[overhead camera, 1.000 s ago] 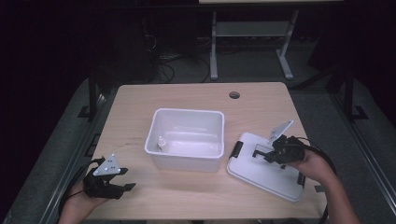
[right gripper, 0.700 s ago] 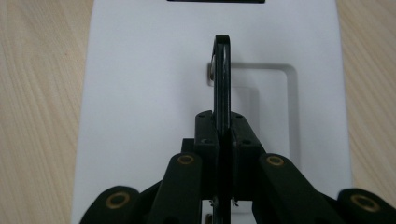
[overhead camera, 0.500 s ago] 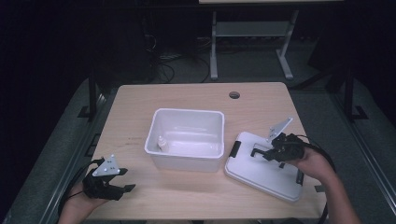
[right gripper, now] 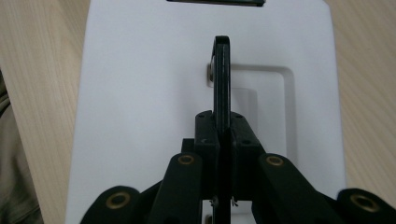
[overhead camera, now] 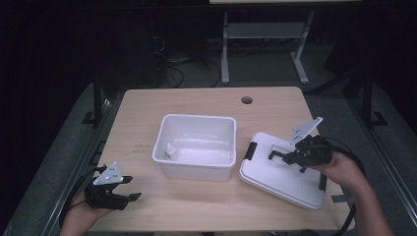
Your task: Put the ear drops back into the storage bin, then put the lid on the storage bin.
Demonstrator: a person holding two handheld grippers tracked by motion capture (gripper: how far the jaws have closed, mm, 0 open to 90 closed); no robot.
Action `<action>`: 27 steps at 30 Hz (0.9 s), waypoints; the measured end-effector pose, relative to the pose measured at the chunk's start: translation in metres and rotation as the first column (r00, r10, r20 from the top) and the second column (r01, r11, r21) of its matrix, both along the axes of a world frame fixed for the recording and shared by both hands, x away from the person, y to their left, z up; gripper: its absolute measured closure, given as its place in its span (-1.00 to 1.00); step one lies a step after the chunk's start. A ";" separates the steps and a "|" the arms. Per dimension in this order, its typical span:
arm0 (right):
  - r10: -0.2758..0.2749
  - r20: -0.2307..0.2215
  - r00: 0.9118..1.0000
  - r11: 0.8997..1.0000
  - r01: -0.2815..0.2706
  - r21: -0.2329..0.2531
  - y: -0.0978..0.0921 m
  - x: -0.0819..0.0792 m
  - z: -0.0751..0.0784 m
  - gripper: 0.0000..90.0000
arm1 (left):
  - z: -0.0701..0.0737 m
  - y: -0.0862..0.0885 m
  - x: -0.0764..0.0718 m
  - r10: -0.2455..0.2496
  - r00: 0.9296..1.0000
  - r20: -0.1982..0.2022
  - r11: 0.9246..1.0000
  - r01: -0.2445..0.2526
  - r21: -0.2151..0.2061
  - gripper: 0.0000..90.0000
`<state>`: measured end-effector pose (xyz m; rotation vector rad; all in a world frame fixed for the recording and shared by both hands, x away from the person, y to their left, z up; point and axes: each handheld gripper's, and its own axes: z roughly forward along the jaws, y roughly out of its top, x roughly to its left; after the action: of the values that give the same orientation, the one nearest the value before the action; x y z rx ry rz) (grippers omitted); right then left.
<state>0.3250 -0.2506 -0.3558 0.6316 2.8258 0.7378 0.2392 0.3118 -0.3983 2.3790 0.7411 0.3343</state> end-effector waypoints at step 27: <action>0.019 0.013 1.000 1.000 -0.019 0.009 -0.009 -0.010 0.051 0.86 | -0.004 0.001 0.001 0.003 1.000 -0.020 1.000 -0.003 -0.001 -0.21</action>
<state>0.3149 -0.2598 -0.3051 0.5993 2.8220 0.7552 0.2404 0.3127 -0.4022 2.3832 0.7545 0.3116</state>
